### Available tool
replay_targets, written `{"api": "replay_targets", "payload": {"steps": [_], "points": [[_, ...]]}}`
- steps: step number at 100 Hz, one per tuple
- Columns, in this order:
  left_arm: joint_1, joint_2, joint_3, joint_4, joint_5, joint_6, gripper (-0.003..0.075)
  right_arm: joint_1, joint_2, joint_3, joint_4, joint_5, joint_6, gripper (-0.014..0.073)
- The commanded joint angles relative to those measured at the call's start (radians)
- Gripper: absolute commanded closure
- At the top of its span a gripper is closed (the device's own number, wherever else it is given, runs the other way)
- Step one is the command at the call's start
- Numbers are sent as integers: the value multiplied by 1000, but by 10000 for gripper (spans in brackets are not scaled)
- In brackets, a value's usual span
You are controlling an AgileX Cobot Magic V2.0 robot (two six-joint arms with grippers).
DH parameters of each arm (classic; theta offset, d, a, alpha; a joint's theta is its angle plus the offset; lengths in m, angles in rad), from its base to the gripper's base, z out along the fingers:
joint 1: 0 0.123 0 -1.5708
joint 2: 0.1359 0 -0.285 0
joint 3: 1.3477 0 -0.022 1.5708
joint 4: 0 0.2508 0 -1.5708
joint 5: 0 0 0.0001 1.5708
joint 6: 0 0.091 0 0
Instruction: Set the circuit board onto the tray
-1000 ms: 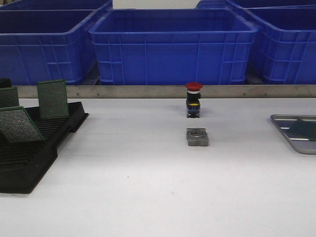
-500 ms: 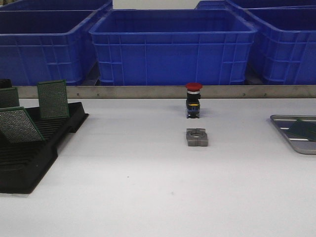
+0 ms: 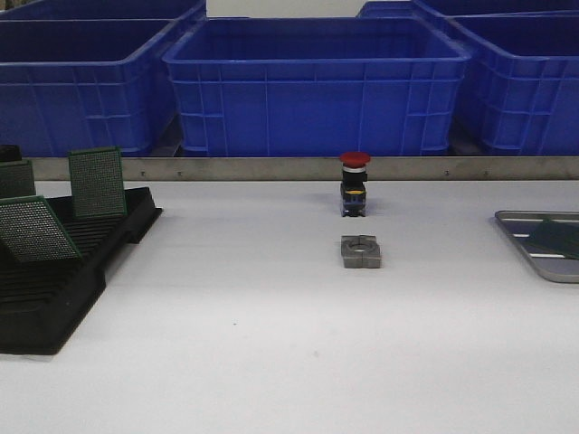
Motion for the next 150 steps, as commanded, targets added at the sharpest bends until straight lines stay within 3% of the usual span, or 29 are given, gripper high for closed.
{"api": "replay_targets", "payload": {"steps": [1,57,92,102,115,143,147,150], "points": [[1,3,-25,-7,-73,-8,741,0,5,-27,18,-1,-5,652],[1,3,-25,-7,-73,-8,741,0,5,-27,70,242,-4,652],[4,-2,7,21,-102,-12,741,0,5,-27,70,316,-4,652],[32,-15,52,170,-109,-199,741,0,5,-27,70,321,-4,652],[127,-29,110,446,-22,-483,741,0,5,-27,70,321,-4,652],[223,-123,280,519,-7,-501,741,0,5,-27,70,321,-4,652],[223,-151,274,528,89,-501,741,0,5,-27,70,321,-4,652],[223,-163,277,531,87,-501,741,0,5,-27,70,321,-4,652]]}}
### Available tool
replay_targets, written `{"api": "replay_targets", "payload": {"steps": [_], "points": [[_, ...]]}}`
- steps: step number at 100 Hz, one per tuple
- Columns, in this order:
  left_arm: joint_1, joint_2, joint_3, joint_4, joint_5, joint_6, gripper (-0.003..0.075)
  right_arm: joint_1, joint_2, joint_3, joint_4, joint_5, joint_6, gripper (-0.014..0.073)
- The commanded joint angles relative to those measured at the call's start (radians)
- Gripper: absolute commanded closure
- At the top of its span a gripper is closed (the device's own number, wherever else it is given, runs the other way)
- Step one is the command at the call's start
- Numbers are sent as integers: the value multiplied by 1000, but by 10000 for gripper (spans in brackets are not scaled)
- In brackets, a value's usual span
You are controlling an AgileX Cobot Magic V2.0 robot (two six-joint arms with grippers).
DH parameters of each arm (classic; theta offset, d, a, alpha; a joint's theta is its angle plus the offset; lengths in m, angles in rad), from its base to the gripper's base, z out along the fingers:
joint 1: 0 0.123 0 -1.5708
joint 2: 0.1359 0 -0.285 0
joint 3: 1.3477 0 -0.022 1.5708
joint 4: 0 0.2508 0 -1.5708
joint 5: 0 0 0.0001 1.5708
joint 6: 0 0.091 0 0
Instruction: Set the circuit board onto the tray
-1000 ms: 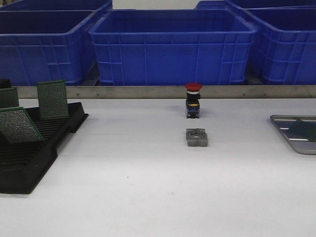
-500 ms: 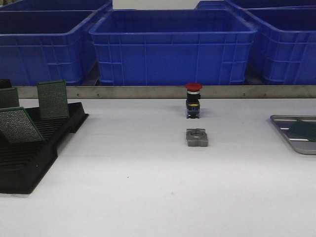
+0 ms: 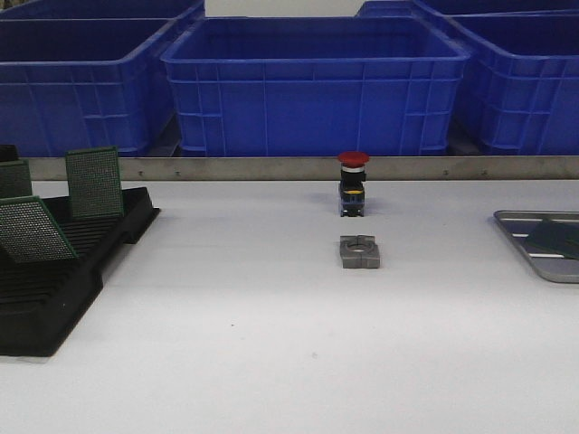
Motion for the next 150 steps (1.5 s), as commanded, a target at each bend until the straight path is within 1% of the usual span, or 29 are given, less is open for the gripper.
{"api": "replay_targets", "payload": {"steps": [1,27,34,96,107,114,126,132,137,141,146,150], "points": [[3,-36,50,15,-12,-12,741,0,5,-27,32,8,-3,652],[3,-34,48,15,3,-12,741,0,8,-27,32,16,-3,652],[3,-34,48,7,-15,-12,741,0,8,-27,32,16,-3,652],[3,-34,48,7,-15,-12,741,0,8,-27,31,14,-5,652],[3,-34,48,7,-15,-12,741,0,8,-27,30,-26,-5,652],[3,-34,48,7,-15,-12,741,4,8,-27,39,-81,-5,652],[3,-34,48,7,-15,-12,741,51,8,-27,46,-143,-5,652],[3,-34,48,7,-15,-12,741,59,8,-27,42,-209,-5,652],[3,-34,48,7,-15,-12,741,59,8,-27,2,-262,3,652],[3,-34,48,7,-15,-12,741,59,8,-27,-72,-308,35,652],[3,-34,48,7,-15,-12,741,59,8,-27,-189,-373,125,652],[3,-34,48,7,-15,-12,741,59,8,-25,-310,-428,237,652]]}}
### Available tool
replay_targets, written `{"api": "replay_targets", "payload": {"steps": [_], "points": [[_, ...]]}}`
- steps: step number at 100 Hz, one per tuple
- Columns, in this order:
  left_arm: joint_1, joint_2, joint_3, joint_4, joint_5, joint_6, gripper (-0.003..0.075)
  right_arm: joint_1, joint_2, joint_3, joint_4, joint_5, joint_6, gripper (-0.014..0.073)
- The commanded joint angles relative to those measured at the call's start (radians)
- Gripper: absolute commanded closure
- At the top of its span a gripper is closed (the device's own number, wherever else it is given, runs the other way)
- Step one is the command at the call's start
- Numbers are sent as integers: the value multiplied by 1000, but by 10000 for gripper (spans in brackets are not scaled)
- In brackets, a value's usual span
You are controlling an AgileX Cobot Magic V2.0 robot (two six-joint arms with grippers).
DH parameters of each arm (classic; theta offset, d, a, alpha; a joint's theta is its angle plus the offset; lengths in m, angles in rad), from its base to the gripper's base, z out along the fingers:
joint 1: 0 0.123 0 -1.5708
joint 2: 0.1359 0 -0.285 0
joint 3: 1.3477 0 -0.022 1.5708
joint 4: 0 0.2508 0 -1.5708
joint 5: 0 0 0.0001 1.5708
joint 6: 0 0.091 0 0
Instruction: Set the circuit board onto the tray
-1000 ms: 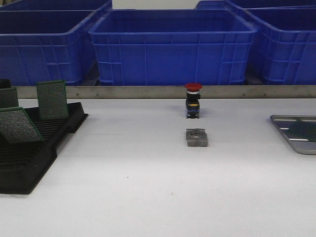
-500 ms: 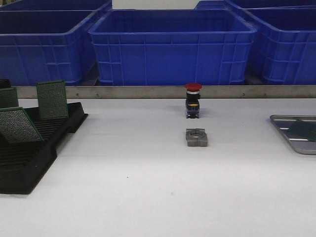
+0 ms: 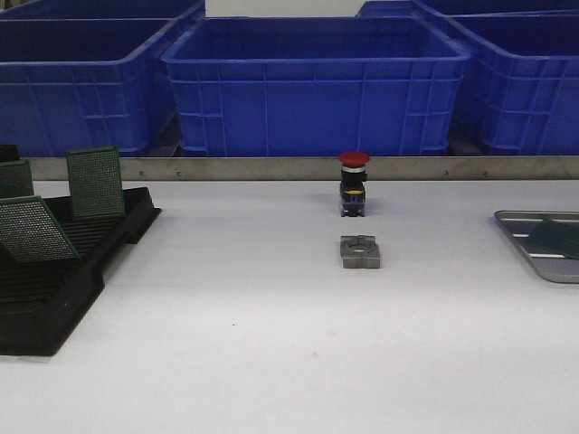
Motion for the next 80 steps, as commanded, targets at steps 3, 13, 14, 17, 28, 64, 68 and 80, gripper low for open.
{"api": "replay_targets", "payload": {"steps": [3,13,14,17,28,64,68,80], "points": [[2,-31,48,-7,-83,-11,741,0,8,-25,-270,-139,237,652],[2,-31,48,-7,-83,-11,741,0,8,-25,-664,-173,616,652],[2,-31,48,-7,-83,-11,741,-1,8,-25,-725,-173,643,652],[2,-31,48,-7,-83,-11,741,-4,8,-23,-842,-171,746,652],[2,-31,48,-7,-83,-11,741,-58,-19,19,-1187,-165,1122,652],[2,-31,48,-7,-83,-11,741,-109,-264,226,-1447,-142,1380,652],[2,-31,48,-7,-83,-11,741,-110,-267,226,-1457,-144,1380,652],[2,-31,48,-7,-83,-11,741,-110,-267,226,-1458,-157,1380,652]]}}
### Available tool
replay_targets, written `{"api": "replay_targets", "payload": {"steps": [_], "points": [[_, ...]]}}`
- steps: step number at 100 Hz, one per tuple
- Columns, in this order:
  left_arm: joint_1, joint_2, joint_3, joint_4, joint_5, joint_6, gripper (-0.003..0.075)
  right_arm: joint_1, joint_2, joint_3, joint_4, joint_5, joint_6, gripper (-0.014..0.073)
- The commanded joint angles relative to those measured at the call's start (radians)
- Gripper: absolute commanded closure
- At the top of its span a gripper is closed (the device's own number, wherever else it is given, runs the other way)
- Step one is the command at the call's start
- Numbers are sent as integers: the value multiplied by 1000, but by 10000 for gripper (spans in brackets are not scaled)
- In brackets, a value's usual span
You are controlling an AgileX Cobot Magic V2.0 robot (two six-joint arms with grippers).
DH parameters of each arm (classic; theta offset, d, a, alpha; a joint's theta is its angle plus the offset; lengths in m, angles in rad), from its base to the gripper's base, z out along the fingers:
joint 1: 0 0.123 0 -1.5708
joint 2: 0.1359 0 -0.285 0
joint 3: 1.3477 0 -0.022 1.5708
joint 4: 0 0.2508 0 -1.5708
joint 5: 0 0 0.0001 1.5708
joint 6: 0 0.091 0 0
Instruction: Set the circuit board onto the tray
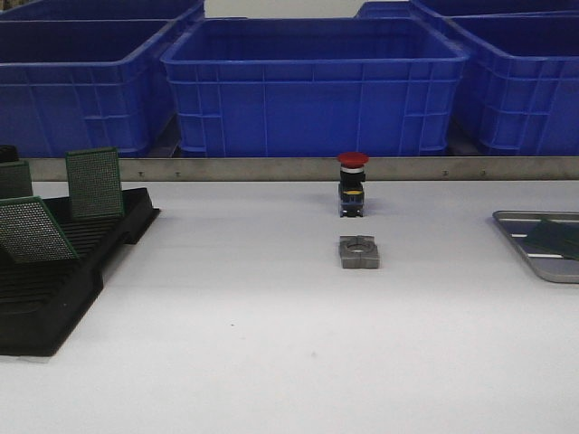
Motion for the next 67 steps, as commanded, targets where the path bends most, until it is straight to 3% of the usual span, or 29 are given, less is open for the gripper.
{"api": "replay_targets", "payload": {"steps": [1,67], "points": [[2,-31,48,-7,-80,-11,741,-6,-29,-11,-16,-81,0,652],[2,-31,48,-7,-80,-11,741,-6,-29,-12,-3,-81,0,652]]}}
